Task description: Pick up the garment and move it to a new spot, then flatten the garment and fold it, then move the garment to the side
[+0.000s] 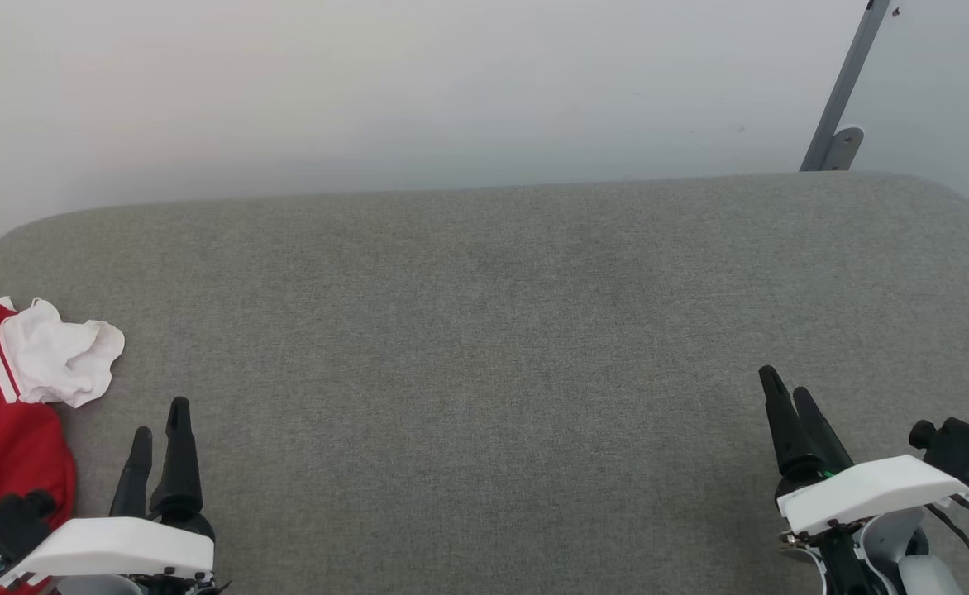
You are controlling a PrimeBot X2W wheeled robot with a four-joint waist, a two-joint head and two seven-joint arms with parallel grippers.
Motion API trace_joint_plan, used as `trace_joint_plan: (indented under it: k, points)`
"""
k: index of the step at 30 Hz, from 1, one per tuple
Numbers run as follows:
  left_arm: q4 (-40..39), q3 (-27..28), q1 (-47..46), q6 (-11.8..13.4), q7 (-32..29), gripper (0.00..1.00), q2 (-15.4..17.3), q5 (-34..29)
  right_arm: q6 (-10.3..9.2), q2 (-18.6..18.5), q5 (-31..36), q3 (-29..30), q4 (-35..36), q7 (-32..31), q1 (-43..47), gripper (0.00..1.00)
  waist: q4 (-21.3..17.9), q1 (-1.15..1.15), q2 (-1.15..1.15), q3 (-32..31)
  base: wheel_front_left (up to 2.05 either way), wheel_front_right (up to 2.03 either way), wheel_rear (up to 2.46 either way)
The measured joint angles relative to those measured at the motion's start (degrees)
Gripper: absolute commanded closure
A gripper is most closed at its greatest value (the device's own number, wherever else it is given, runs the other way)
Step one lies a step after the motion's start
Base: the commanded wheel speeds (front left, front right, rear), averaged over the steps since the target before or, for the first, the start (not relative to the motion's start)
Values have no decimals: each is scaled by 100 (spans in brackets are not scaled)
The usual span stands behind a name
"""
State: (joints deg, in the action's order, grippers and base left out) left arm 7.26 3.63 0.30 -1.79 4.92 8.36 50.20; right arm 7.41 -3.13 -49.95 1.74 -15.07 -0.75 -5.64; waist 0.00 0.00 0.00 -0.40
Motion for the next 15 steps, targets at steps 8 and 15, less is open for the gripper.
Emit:
trace_joint_plan:
  k: [8, 15]
  points:
    - [-68, 45, 21, -77, 123, 0, -41, -514, 0, 9, 457, -52, 26, 81, -1, 0, -2, 0, 0, -9, 0, 0, 0]
    - [-131, 98, 83, -152, 242, 0, -74, -985, 0, 18, 864, -119, 49, 158, -34, 0, -5, 0, 0, -22, 0, 0, 0]
